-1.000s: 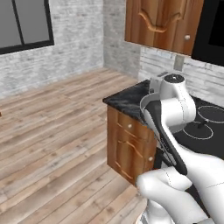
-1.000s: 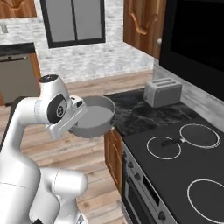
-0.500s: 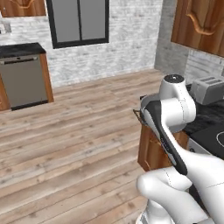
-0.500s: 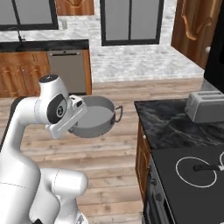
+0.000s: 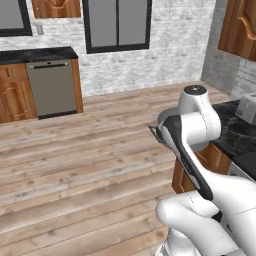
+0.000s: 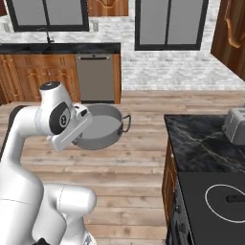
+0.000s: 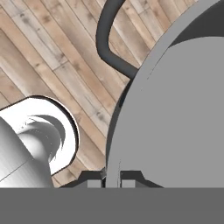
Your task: Move the pot and pan from the stove into the sink.
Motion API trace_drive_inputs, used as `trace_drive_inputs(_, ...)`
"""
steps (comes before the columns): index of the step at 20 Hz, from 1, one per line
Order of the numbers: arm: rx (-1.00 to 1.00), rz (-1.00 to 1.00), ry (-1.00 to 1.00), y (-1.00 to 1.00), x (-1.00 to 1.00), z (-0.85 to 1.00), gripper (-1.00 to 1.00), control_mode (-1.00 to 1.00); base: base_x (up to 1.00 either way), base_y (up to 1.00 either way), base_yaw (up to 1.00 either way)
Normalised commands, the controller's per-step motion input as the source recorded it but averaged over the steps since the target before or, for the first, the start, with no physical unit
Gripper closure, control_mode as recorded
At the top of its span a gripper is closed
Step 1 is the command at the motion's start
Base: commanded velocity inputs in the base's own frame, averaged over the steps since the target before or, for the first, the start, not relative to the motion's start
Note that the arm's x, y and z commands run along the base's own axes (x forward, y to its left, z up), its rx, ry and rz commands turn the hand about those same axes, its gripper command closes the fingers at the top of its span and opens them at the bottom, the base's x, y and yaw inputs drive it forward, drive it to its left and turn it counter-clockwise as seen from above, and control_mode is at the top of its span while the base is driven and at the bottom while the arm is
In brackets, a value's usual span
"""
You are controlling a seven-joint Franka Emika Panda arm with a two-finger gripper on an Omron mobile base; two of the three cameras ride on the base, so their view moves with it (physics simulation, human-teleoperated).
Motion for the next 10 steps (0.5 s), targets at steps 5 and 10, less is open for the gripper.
trace_drive_inputs(5,0.00,0.00,0.00,0.00,0.00,0.00,1.00,1.00,0.46,0.04,0.00)
trace_drive_inputs(10,0.00,0.00,0.00,0.00,0.00,0.00,1.00,1.00,0.71,0.12,0.00)
